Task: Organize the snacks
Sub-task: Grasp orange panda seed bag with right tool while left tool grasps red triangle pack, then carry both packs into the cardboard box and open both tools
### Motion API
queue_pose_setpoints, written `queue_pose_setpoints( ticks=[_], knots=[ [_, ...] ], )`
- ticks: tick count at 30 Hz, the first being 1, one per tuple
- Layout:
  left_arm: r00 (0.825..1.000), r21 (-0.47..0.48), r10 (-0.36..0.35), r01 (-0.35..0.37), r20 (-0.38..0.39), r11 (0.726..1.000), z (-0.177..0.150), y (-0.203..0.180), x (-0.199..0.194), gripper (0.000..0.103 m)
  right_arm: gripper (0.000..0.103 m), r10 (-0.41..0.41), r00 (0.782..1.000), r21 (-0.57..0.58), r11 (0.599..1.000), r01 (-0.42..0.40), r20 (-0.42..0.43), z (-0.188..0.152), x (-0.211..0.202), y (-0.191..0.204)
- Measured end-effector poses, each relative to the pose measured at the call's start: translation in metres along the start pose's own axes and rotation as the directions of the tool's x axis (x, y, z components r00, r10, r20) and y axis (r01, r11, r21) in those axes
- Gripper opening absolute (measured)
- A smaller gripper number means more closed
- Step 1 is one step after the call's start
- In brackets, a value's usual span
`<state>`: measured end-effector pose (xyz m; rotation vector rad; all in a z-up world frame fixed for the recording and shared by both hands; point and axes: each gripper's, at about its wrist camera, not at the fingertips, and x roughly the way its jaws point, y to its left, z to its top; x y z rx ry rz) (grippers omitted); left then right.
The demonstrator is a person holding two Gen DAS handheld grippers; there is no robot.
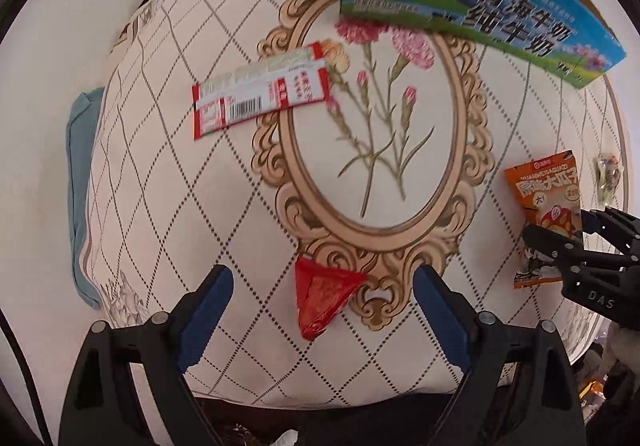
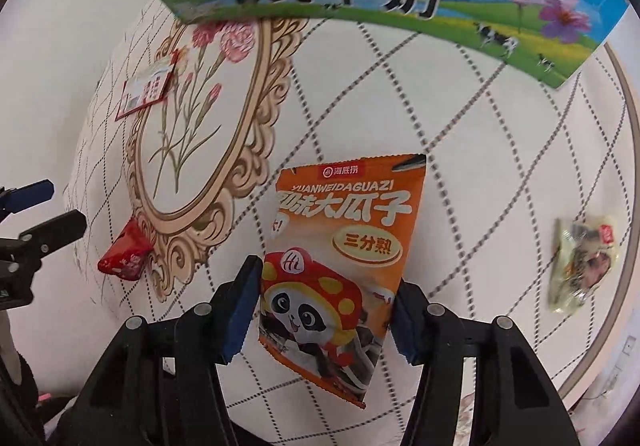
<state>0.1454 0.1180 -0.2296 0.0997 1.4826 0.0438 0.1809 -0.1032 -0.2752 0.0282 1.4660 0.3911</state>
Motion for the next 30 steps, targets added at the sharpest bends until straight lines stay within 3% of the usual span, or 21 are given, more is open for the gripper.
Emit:
queue_pose_setpoints(
  ticks=[2,7,11,12,13,14,24,30],
  knots=[
    [0.999,-0.018,-0.014,0.014,-0.046,1.0,-0.011,0.007,0.018,0.092,0.061,0.011,1.0,-0.004,1.0,-0.011,-0.006,-0.019,-0.002,0.004],
    [0.989,-0.058,-0.057,0.05,-0.136,0.997,-0.022,0.015,0.056,0.092,0.061,-0.002,1.0,-0.005,1.0,0.002,-0.008,-0.027,0.004,0.013],
    [0.981,-0.154,-0.14,0.119,-0.132,0.981,-0.024,0.028,0.076,0.089,0.061,-0.012,1.0,0.035,0.999,0.012,0.008,-0.022,0.001,0.007],
    [0.981,-0.183,-0.159,0.136,-0.114,0.974,-0.024,0.032,0.077,0.074,0.061,-0.016,1.0,0.037,0.999,0.016,0.011,-0.02,0.003,0.008],
    [0.981,-0.197,-0.163,0.14,-0.107,0.97,-0.025,0.034,0.079,0.052,0.062,-0.022,1.0,0.041,0.999,0.022,0.012,-0.021,0.003,0.01],
    [0.979,-0.206,-0.171,0.145,-0.109,0.968,-0.025,0.035,0.082,0.044,0.062,-0.029,1.0,0.044,0.999,0.028,0.012,-0.019,0.005,0.012],
    [0.977,-0.153,-0.197,0.183,-0.083,0.971,-0.02,0.005,0.078,0.043,0.061,-0.195,0.98,-0.055,0.979,0.197,0.05,-0.02,0.031,0.041],
    [0.968,-0.08,-0.248,0.244,-0.049,0.967,0.0,-0.034,0.05,0.042,0.058,-0.116,0.989,0.034,0.993,0.113,0.091,-0.027,0.01,0.024]
  ],
)
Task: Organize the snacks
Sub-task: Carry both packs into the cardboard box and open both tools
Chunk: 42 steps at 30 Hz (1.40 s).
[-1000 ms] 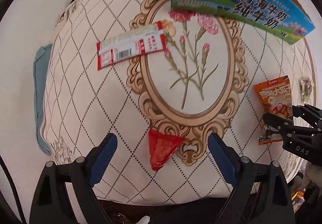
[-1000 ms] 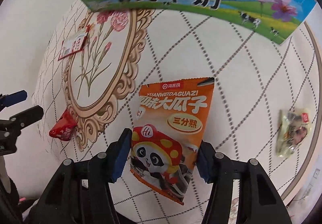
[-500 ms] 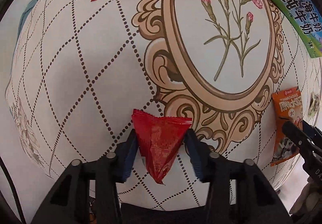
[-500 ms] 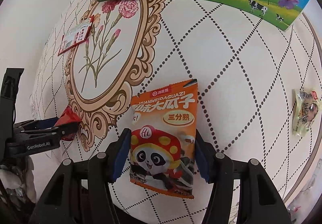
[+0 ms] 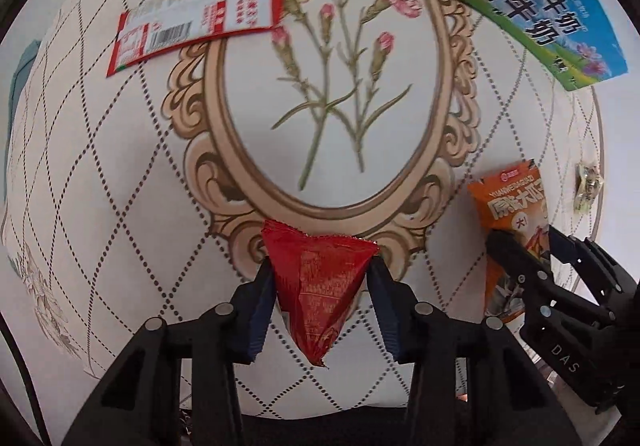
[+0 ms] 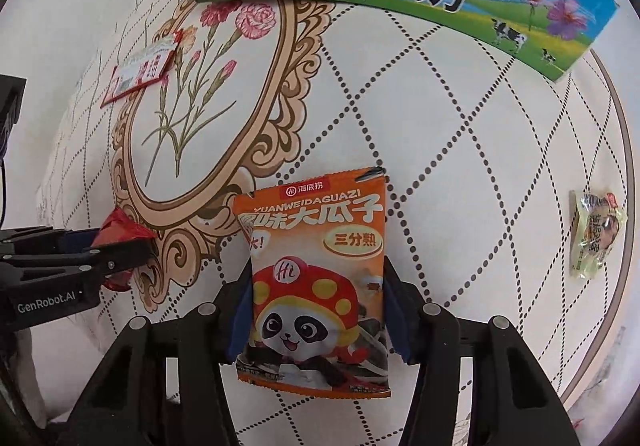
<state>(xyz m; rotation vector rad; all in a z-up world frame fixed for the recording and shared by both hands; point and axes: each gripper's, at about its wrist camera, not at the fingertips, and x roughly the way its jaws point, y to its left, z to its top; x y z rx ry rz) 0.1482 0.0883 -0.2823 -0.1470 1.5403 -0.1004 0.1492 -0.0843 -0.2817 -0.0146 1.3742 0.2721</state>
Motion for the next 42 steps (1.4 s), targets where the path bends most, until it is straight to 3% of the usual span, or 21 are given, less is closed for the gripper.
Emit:
queue_pose_setpoints(
  ticks=[8,13,18,22,29,36,38,39,40,42],
  knots=[
    [0.991,0.112,-0.122,0.114,0.063,0.987,0.042,-0.069,-0.053,0.042,0.057,0.088,0.989,0.141,0.985,-0.104,0.116,0.014,-0.056,-0.04],
    [0.975,0.189,-0.192,0.168,0.114,0.967,0.091,-0.113,-0.099,0.042,0.057,0.115,0.965,0.177,0.971,-0.158,0.235,0.039,-0.112,-0.059],
    [0.966,0.257,-0.197,0.151,0.167,0.954,0.143,-0.133,-0.141,0.042,0.057,0.115,0.931,0.18,0.966,-0.186,0.346,0.089,-0.162,-0.075],
    [0.97,0.275,-0.157,0.102,0.186,0.956,0.202,-0.14,-0.154,0.042,0.057,0.061,0.915,0.184,0.972,-0.145,0.398,0.141,-0.183,-0.095],
    [0.991,0.221,-0.089,0.065,0.097,0.973,0.298,-0.139,-0.112,0.043,0.057,0.011,0.939,0.232,0.968,-0.096,0.345,0.234,-0.148,-0.128],
    [1.0,0.192,-0.009,0.005,0.022,0.981,0.336,-0.135,-0.069,0.043,0.059,0.02,0.967,0.245,0.966,-0.084,0.253,0.275,-0.097,-0.137],
    [1.0,0.18,-0.009,0.013,-0.028,0.984,0.341,-0.134,-0.056,0.048,0.07,0.051,0.979,0.279,0.954,-0.106,0.198,0.279,-0.075,-0.139],
    [0.999,0.177,-0.009,0.015,-0.037,0.984,0.342,-0.133,-0.052,0.061,0.092,0.051,0.984,0.288,0.952,-0.1,0.17,0.284,-0.064,-0.14],
    [0.999,0.178,-0.014,0.019,-0.031,0.984,0.342,-0.133,-0.05,0.074,0.101,0.047,0.988,0.291,0.952,-0.089,0.147,0.285,-0.057,-0.14],
    [0.999,0.183,-0.042,0.047,-0.031,0.982,0.34,-0.134,-0.048,0.083,0.101,0.028,0.99,0.301,0.951,-0.068,0.136,0.283,-0.051,-0.142]
  ],
)
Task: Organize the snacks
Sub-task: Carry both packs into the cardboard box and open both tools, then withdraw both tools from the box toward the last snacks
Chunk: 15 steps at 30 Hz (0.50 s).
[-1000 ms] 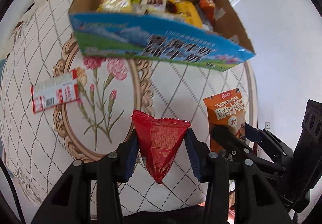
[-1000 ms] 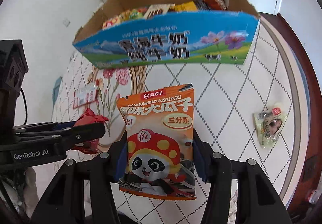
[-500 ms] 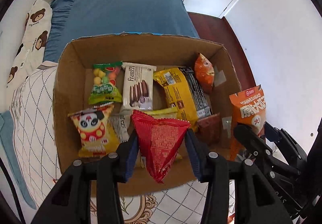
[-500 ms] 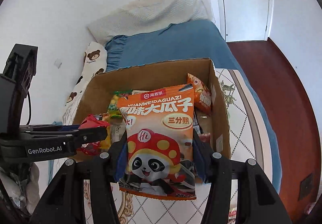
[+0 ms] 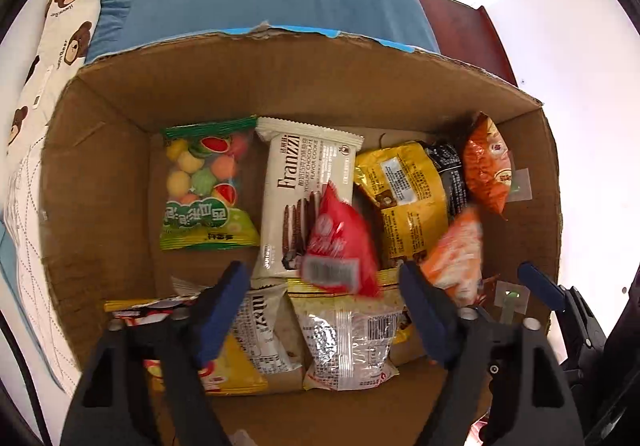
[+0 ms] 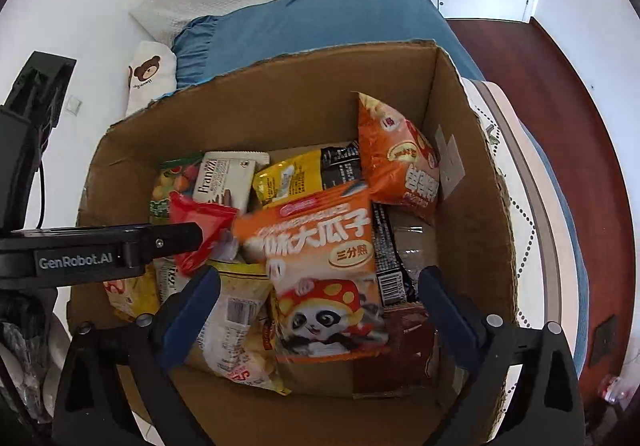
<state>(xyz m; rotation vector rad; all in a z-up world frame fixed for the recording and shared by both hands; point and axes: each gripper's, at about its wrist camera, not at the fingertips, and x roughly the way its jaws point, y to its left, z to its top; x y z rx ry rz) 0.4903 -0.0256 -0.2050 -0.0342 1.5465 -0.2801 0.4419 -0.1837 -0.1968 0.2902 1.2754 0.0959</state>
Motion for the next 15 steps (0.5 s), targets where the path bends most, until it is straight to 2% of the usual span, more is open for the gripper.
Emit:
queue_pose_setpoints(
  ticks=[4,9,15],
  knots=[
    [0.999,0.027,0.036,-0.037,0.034,0.999,-0.01,-0.009,-0.003,0.085,0.101,-0.009,1.0,0.015,1.0,0.008,0.007,-0.004,-0.001,-0.006],
    [0.996,0.037,0.051,-0.054,0.074,0.998,-0.026,-0.017,-0.015,0.085,0.101,-0.063,0.997,-0.002,0.998,0.063,0.046,-0.023,-0.023,-0.011],
    [0.976,0.048,0.115,-0.126,0.185,0.991,-0.062,-0.021,-0.04,0.085,0.101,-0.144,0.985,-0.054,0.987,0.149,0.092,-0.04,-0.051,-0.011]
  ],
)
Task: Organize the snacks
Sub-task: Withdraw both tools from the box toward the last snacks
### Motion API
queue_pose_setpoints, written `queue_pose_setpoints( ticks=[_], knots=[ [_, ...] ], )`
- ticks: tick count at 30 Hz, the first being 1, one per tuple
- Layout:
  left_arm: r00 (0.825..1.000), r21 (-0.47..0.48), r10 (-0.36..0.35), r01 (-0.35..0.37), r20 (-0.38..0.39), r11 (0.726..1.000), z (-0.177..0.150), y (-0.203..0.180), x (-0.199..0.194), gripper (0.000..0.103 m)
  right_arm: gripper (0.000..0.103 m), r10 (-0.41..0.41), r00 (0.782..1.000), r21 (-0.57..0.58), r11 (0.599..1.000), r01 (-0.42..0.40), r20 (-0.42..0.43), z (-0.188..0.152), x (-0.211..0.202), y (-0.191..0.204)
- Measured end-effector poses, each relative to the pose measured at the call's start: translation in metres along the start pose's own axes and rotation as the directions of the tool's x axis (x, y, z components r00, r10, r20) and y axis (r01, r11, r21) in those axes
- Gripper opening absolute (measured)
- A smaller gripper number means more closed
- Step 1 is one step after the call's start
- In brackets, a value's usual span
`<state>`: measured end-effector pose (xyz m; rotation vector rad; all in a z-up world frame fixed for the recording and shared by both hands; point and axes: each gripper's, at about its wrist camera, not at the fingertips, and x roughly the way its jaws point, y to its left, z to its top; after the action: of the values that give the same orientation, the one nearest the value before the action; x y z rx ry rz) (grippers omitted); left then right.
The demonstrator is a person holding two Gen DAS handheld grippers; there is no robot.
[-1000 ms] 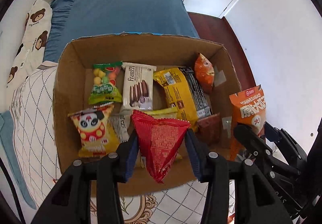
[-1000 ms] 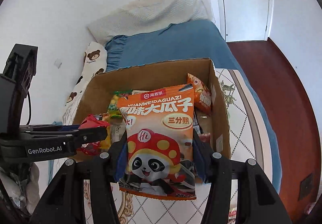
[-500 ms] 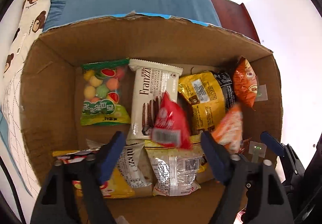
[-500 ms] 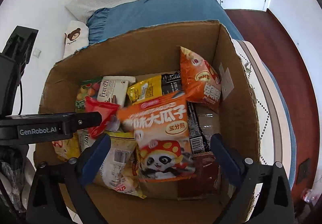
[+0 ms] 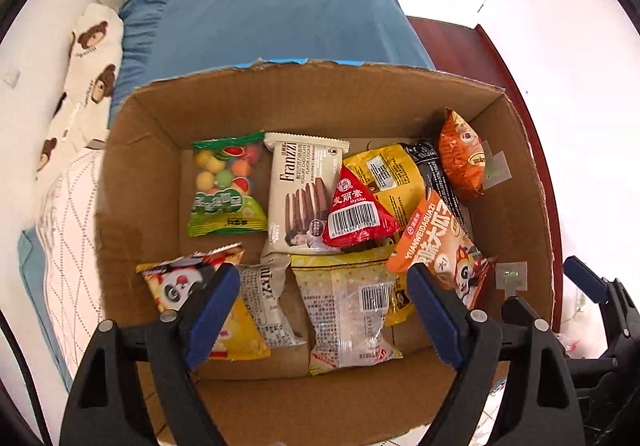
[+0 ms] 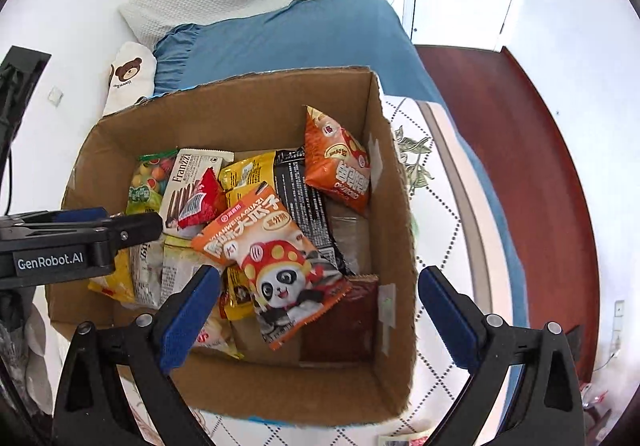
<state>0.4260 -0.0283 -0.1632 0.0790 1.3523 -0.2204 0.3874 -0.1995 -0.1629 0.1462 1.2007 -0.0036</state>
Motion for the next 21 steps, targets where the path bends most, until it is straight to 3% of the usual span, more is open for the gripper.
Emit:
queue_pose_setpoints(
  ticks=[12,21],
  knots=[
    [0.988,-0.039,0.04,-0.035,0.148,0.999,-0.052,-0.002,-0.05,0.085,0.101,-0.028,0.996,-0.021,0.999,0.03,0.089,-0.037,-0.043,-0.002],
    [0.953,-0.087,0.071,-0.048,0.293,0.995,-0.111,0.002,-0.095,0.085,0.101,-0.012,0.984,-0.047,0.999,0.021,0.179,-0.069,-0.092,0.005]
  ],
)
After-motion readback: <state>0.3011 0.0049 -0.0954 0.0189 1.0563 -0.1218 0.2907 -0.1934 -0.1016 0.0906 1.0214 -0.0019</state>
